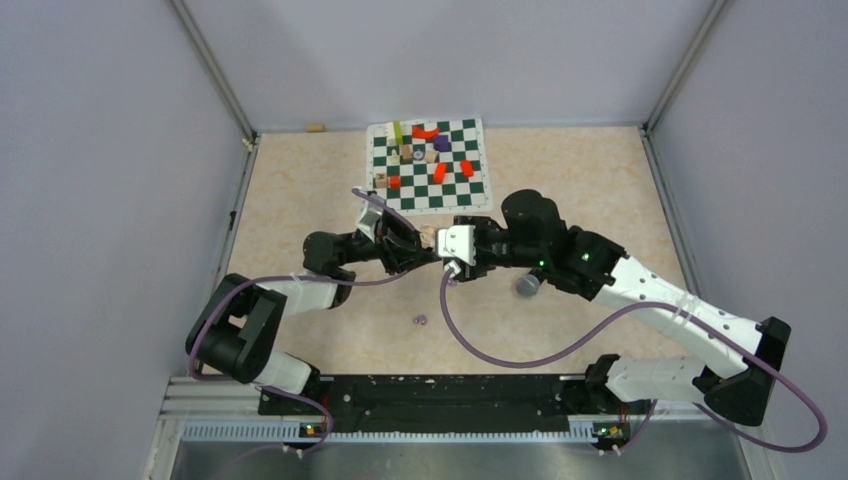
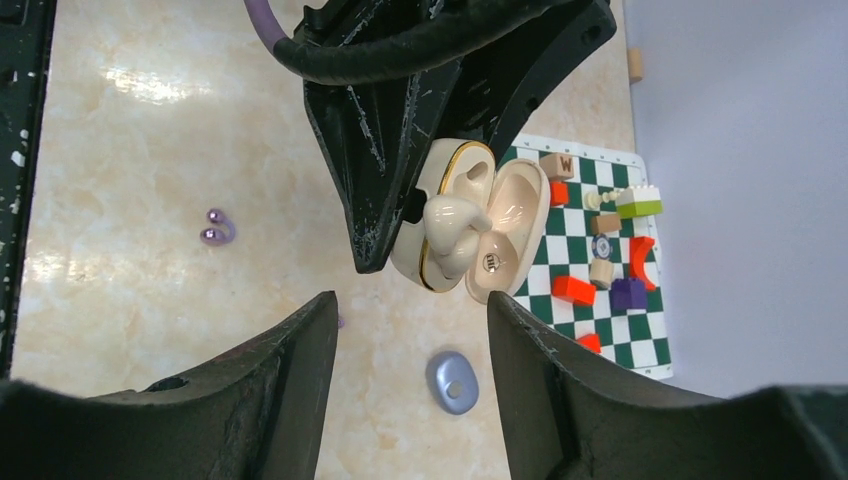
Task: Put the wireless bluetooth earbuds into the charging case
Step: Pick up the left earbud from the left side groove of the charging case.
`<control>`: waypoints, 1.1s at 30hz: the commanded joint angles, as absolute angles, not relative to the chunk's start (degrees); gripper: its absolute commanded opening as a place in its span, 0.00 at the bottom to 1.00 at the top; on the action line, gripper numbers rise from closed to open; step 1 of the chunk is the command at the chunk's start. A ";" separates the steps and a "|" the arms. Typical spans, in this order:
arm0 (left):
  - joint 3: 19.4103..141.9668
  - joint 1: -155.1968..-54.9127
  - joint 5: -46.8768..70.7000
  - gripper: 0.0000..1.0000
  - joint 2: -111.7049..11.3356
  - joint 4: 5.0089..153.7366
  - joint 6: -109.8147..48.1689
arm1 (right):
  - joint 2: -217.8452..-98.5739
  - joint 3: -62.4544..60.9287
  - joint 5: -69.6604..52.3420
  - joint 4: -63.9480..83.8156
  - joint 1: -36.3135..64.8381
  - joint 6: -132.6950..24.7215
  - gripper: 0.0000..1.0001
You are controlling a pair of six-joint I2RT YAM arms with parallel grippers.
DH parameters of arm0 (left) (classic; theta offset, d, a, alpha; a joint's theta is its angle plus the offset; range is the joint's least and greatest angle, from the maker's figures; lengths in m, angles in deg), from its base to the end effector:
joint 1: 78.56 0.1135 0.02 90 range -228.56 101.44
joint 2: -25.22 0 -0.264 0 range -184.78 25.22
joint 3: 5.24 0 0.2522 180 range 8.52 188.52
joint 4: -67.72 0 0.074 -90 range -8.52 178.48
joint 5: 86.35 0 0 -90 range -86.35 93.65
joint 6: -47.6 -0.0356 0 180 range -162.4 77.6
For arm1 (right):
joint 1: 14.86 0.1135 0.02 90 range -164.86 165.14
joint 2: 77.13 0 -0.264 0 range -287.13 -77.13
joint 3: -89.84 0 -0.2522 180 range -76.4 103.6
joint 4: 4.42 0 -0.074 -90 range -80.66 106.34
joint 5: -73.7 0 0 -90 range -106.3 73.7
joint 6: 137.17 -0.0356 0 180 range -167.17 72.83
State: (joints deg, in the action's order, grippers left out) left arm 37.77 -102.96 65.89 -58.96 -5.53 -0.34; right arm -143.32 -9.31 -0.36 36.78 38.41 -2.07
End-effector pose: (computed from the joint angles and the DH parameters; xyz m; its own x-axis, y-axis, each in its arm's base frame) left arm 0.2236 -0.1360 0.2582 -0.2272 -0.2395 -0.9439 0.9738 -0.0620 -0.2187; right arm 0.1442 0.2096 0.3705 0.4613 -0.5206 -0.7184 -0.8370 0.0133 -0.5471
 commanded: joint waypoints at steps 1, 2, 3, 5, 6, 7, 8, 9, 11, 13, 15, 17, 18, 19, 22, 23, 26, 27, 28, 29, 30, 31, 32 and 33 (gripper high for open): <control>39.73 -103.16 65.43 0.00 -58.93 -7.76 -1.45 | -142.75 -7.97 0.91 30.86 38.27 -0.77 0.53; 39.71 -103.16 65.36 0.00 -58.99 -7.62 -1.60 | -142.70 -7.66 1.12 30.96 38.33 -0.89 0.52; 39.68 -103.12 65.38 0.00 -59.24 -7.48 -1.84 | -142.81 -7.23 1.20 30.92 38.54 -1.14 0.51; 39.75 -103.16 65.27 0.00 -59.66 -7.45 -1.90 | -143.32 -6.34 1.17 30.95 38.93 -1.79 0.48; 39.76 -103.16 65.21 0.00 -59.80 -7.47 -1.90 | -143.66 -5.80 1.19 30.96 39.09 -2.08 0.47; 39.86 -103.16 65.21 0.00 -59.90 -7.44 -1.91 | -144.09 -5.44 1.11 31.03 39.41 -2.30 0.45; 39.91 -103.16 65.32 0.00 -59.86 -7.30 -2.02 | -144.37 -5.19 1.06 31.26 39.83 -2.34 0.44; 39.92 -103.16 65.27 0.00 -59.77 -7.02 -2.19 | -144.72 -5.13 0.80 31.26 40.30 -2.39 0.43; 39.85 -103.16 65.34 0.00 -59.49 -6.34 -2.91 | -145.04 -5.18 0.27 30.86 40.89 -2.94 0.42; 39.83 -103.16 65.42 0.00 -59.50 -5.83 -3.22 | -145.11 -5.24 -0.24 30.06 41.15 -3.65 0.41; 39.94 -103.16 65.33 0.00 -59.67 -5.78 -3.20 | -145.04 -5.17 -0.42 29.87 41.26 -3.88 0.40; 39.99 -103.16 65.36 0.00 -59.72 -5.65 -3.22 | -145.16 -5.15 -0.84 29.38 41.21 -4.30 0.39; 39.91 -103.16 65.32 0.00 -59.69 -5.58 -3.26 | -145.30 -5.19 -0.91 29.38 41.21 -4.43 0.39; 39.92 -103.16 65.36 0.00 -59.64 -5.62 -3.28 | -145.35 -5.18 -0.92 29.31 41.32 -4.64 0.38; 40.03 -103.14 65.32 0.00 -59.68 -5.45 -3.30 | -145.78 -5.05 -1.19 29.02 41.65 -4.98 0.36; 39.98 -103.16 65.39 0.00 -59.61 -5.45 -3.34 | -145.99 -4.95 -1.38 29.03 41.78 -4.98 0.36; 39.92 -103.16 65.36 0.00 -59.54 -5.45 -3.37 | -146.56 -4.92 -1.96 29.03 42.17 -4.83 0.35; 39.99 -103.16 65.37 0.00 -59.59 -5.45 -3.31 | -146.64 -4.90 -2.02 28.98 42.24 -4.81 0.35; 39.97 -103.16 65.40 0.00 -59.59 -5.43 -3.36 | -146.69 -5.00 -2.06 29.00 42.33 -4.79 0.34; 39.91 -103.14 65.40 0.00 -59.49 -5.40 -3.41 | -146.79 -4.96 -2.18 28.96 42.29 -4.81 0.34; 39.97 -103.16 65.43 0.00 -59.53 -5.43 -3.42 | -146.84 -5.02 -2.30 28.80 42.34 -4.82 0.34; 39.97 -103.16 65.44 0.00 -59.54 -5.42 -3.44 | -146.91 -5.01 -2.39 28.68 42.35 -4.89 0.33; 39.97 -103.16 65.43 0.00 -59.47 -5.40 -3.40 | -147.03 -5.02 -2.48 28.62 42.41 -5.01 0.33; 39.97 -103.16 65.39 0.00 -59.50 -5.44 -3.39 | -147.08 -4.87 -2.50 28.55 42.36 -5.14 0.32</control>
